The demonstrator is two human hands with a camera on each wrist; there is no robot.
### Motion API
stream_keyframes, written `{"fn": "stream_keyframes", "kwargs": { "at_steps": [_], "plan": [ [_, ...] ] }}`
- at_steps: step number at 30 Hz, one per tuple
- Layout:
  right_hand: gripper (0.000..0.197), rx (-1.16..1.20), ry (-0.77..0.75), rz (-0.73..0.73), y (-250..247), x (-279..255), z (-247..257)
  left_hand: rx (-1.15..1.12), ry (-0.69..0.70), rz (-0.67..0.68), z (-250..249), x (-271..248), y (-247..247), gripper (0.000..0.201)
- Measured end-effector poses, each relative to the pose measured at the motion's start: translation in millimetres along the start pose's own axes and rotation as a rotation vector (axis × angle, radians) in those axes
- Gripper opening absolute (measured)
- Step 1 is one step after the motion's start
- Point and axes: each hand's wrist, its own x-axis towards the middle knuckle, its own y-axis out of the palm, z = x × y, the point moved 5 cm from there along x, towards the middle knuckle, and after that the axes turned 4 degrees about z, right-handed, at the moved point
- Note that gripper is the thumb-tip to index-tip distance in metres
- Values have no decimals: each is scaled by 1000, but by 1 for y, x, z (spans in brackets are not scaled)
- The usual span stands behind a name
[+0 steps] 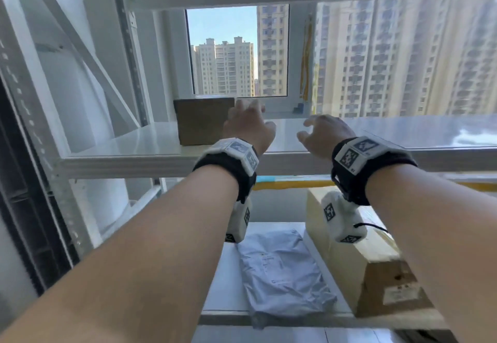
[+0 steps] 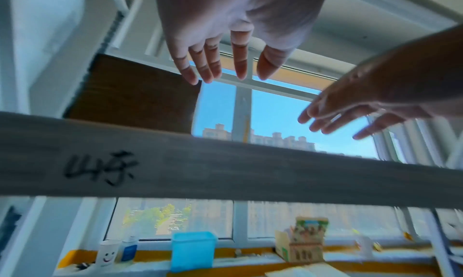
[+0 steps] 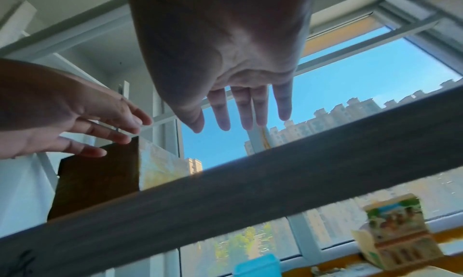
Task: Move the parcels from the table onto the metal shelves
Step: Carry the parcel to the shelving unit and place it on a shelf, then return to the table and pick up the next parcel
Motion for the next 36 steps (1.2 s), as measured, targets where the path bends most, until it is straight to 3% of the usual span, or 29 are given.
{"fn": "stream_keyframes", "kwargs": {
  "at_steps": [7,10,16,24,30,36],
  "plan": [
    [28,-73,130,-125,-11,-78,-97,-80,126,204,-87,-75,91,27],
    [32,-104,243,-62,-7,-112,-148,-43,121,373,-120,-102,135,34],
    [37,-169,450,112,-10,-188,-270,107,288,688,-218,-174,212,38],
    [36,-222,594,141,-60,-265,-420,93,401,835,-355,-246,297,37],
    [35,-218,665,159,-93,-316,-532,52,413,891,-464,-297,354,39],
    [38,-218,741,236,-102,-356,-626,76,397,923,-536,-336,411,45]
  ]
}}
